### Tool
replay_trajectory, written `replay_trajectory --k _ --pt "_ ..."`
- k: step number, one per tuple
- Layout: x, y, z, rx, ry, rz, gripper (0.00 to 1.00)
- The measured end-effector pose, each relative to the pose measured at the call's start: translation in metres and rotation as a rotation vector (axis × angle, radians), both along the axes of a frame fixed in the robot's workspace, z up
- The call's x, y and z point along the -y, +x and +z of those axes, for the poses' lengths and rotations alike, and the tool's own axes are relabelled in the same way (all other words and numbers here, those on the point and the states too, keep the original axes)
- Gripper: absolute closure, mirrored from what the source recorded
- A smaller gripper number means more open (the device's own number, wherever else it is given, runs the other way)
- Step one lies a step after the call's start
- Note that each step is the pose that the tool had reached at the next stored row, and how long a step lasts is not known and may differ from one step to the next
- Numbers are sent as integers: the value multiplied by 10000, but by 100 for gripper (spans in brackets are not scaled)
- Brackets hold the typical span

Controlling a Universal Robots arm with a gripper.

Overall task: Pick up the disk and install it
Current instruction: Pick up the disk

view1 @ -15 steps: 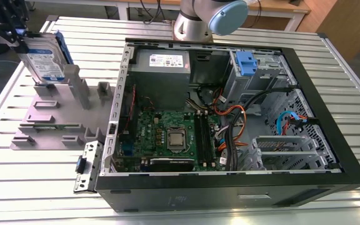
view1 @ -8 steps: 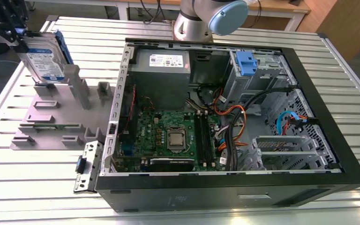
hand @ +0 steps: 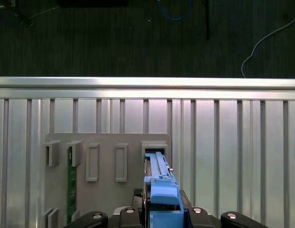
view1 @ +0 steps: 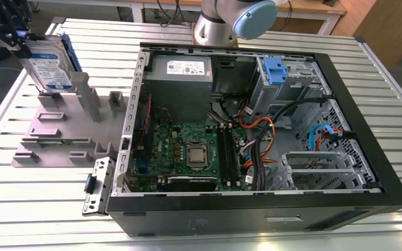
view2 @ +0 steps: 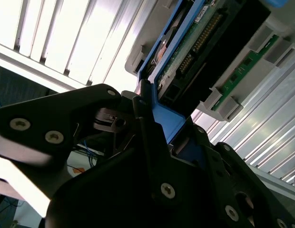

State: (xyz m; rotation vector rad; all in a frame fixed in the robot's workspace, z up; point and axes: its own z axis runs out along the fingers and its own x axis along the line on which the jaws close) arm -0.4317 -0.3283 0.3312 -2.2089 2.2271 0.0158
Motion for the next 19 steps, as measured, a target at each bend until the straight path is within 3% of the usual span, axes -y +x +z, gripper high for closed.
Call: replay_trajectory --k 19 --pt "0 0 50 -4 -23 0 63"
